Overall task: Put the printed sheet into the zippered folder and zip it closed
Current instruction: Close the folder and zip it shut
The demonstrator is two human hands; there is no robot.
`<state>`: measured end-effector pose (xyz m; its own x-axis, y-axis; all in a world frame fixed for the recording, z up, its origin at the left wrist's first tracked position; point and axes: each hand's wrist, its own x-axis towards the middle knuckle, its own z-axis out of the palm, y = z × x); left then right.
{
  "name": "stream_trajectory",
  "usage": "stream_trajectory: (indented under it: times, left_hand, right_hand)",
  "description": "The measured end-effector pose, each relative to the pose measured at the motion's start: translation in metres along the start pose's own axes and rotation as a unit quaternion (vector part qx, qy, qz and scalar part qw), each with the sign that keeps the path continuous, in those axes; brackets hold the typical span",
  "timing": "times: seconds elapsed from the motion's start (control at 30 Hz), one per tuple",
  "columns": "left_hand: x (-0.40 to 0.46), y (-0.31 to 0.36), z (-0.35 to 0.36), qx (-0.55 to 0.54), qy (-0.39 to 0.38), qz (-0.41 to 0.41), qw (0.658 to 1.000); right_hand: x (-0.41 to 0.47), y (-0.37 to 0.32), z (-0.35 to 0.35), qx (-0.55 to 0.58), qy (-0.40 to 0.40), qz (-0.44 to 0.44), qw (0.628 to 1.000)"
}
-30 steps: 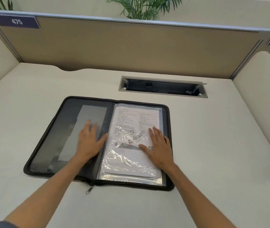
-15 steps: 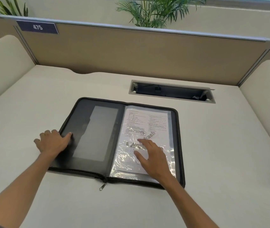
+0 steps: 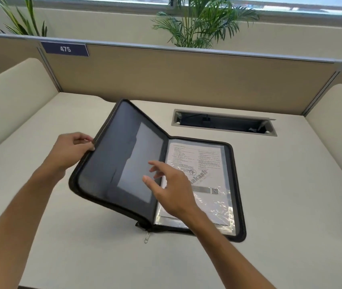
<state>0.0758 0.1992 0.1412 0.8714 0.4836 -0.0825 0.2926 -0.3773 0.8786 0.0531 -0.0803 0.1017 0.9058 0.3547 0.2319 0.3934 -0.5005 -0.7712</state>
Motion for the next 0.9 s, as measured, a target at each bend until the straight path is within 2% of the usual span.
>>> stream_trajectory:
  times: [0.2, 0.33, 0.6, 0.77, 0.9]
  left_hand:
    - [-0.052, 0.061, 0.027, -0.066, -0.117, 0.105, 0.985]
    - [-0.087, 0.081, 0.069, -0.076, -0.208, 0.156, 0.963]
    - [-0.129, 0.076, 0.138, -0.099, -0.305, 0.139, 0.937]
    - [-0.135, 0.045, 0.161, -0.073, -0.309, 0.123, 0.940]
    - [-0.130, 0.004, 0.166, 0.046, -0.233, 0.146, 0.960]
  right_hand:
    - [-0.002, -0.036, -0.015, 0.060, -0.030, 0.030, 0.997]
    - [-0.012, -0.036, -0.041, 0.120, 0.010, 0.042, 0.992]
    - [-0.043, 0.008, -0.098, 0.184, 0.076, 0.112, 0.974]
    - [-0.064, 0.051, -0.116, 0.114, 0.123, 0.189, 0.967]
    - [-0.080, 0.087, -0.118, 0.068, 0.149, 0.252, 0.954]
